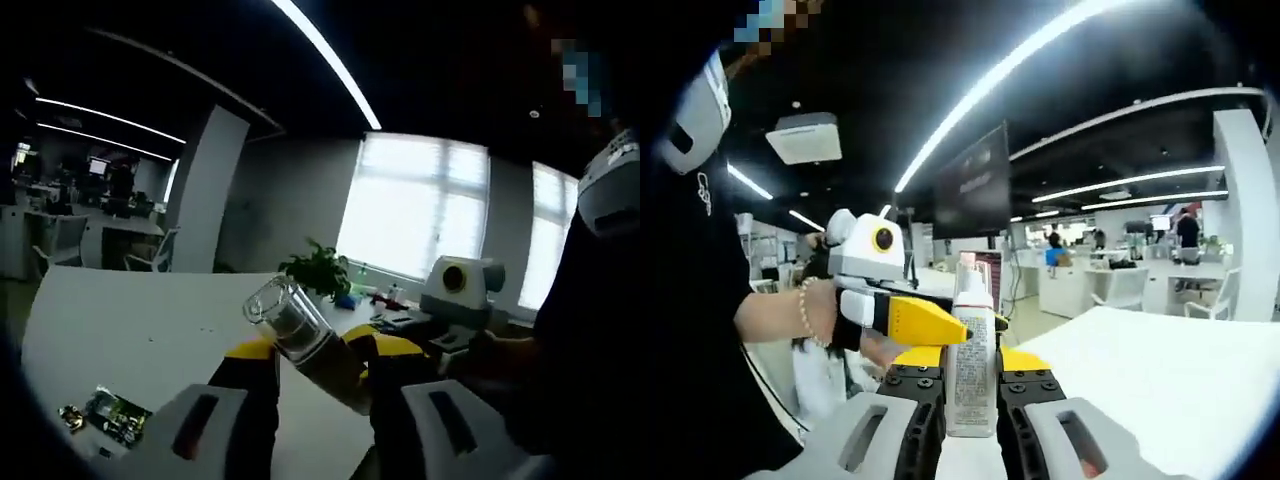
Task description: Arrange the skincare products in the storage area until every visible bottle or jar stands upright without overlapping.
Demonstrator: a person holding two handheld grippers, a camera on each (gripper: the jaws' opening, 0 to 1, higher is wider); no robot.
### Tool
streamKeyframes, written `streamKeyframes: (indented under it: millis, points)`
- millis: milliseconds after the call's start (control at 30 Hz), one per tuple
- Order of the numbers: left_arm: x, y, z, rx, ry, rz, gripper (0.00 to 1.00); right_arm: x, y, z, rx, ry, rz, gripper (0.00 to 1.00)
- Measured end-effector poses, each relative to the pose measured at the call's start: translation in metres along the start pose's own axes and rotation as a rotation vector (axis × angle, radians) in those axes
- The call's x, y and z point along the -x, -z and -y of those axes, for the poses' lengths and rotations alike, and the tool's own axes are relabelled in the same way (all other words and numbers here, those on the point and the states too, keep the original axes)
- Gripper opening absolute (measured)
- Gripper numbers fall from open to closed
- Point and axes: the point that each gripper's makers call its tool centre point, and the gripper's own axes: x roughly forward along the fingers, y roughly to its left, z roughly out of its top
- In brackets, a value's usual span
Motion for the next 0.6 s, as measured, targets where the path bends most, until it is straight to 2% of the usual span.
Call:
streamKeyframes:
  millis: [100, 200, 233, 367, 400, 433, 467, 500, 533, 600]
  points:
    - [0.001, -0.003, -0.005, 0.105, -0.045, 0.038, 0.27, -0.004, 0.001, 0.001, 0.172, 0.071, -0.04, 0.08]
    - [0.005, -0.004, -0.011, 0.108, -0.091, 0.06, 0.22, -0.005, 0.002, -0.001, 0.335, 0.126, -0.085, 0.08]
    - [0.004, -0.004, -0.011, 0.126, -0.095, 0.066, 0.21, -0.005, 0.003, -0.001, 0.351, 0.134, -0.093, 0.08]
    - [0.007, 0.001, -0.005, 0.085, -0.067, 0.04, 0.17, -0.004, 0.003, -0.005, 0.341, 0.124, -0.101, 0.08]
    - [0.008, 0.002, -0.001, 0.058, -0.028, 0.02, 0.16, -0.003, 0.004, -0.006, 0.332, 0.111, -0.1, 0.09]
    - [0.009, 0.005, 0.003, 0.035, -0.006, -0.005, 0.16, -0.003, 0.006, -0.013, 0.297, 0.055, -0.105, 0.09]
    - [0.011, 0.005, 0.006, 0.015, 0.01, -0.016, 0.16, -0.002, 0.006, -0.014, 0.282, 0.035, -0.099, 0.1]
    - [0.012, 0.005, 0.014, -0.021, 0.056, -0.03, 0.16, -0.001, 0.005, -0.02, 0.253, -0.033, -0.078, 0.11]
    - [0.014, 0.005, 0.024, -0.058, 0.11, -0.05, 0.16, 0.001, 0.006, -0.021, 0.222, -0.071, -0.074, 0.12]
    - [0.019, 0.002, 0.038, -0.095, 0.189, -0.051, 0.16, 0.007, 0.001, -0.033, 0.12, -0.188, -0.039, 0.14]
